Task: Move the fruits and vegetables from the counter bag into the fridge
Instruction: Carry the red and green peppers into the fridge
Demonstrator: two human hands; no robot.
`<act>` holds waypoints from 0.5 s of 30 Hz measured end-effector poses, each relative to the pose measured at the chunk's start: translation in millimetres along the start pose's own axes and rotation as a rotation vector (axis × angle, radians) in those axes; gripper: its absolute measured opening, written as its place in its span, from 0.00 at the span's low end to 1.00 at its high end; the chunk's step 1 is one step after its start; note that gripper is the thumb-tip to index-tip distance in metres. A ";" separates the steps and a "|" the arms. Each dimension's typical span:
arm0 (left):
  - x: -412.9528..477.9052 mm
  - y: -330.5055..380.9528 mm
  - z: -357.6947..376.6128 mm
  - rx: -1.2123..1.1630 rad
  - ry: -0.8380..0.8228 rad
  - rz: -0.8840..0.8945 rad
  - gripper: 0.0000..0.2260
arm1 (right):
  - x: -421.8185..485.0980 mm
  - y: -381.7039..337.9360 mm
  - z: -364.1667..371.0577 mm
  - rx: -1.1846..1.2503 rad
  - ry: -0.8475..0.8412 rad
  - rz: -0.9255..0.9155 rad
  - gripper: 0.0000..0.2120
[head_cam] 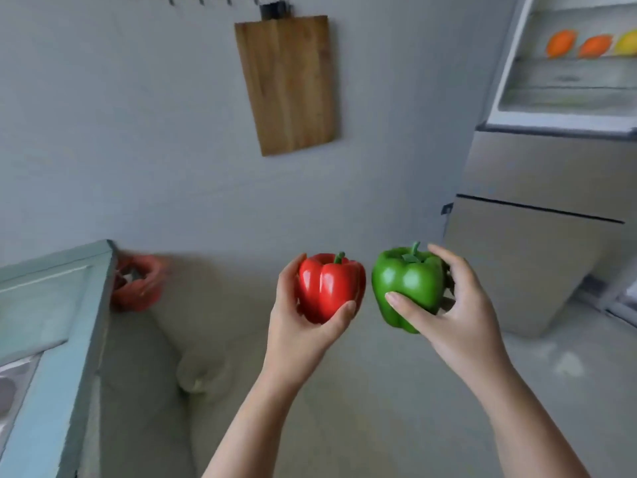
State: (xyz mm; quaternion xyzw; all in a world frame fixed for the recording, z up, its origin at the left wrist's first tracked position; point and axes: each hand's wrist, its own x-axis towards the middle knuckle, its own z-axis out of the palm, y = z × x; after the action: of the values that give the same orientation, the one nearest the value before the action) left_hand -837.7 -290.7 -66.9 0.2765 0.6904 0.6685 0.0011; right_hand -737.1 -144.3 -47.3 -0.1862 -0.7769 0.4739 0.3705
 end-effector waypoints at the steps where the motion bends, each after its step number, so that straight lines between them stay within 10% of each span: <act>1: 11.8 -2.8 12.6 -0.012 -0.036 0.007 0.34 | 7.5 6.9 -7.1 -0.007 0.035 0.014 0.38; 15: 225.6 -51.4 121.1 -0.162 -0.351 0.092 0.31 | 178.5 64.4 -25.2 -0.194 0.360 0.087 0.36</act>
State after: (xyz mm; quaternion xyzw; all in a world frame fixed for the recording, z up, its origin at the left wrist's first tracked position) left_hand -1003.5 -90.1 -44.2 0.4192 0.6102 0.6627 0.1129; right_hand -839.3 16.1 -25.4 -0.3360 -0.7312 0.3716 0.4629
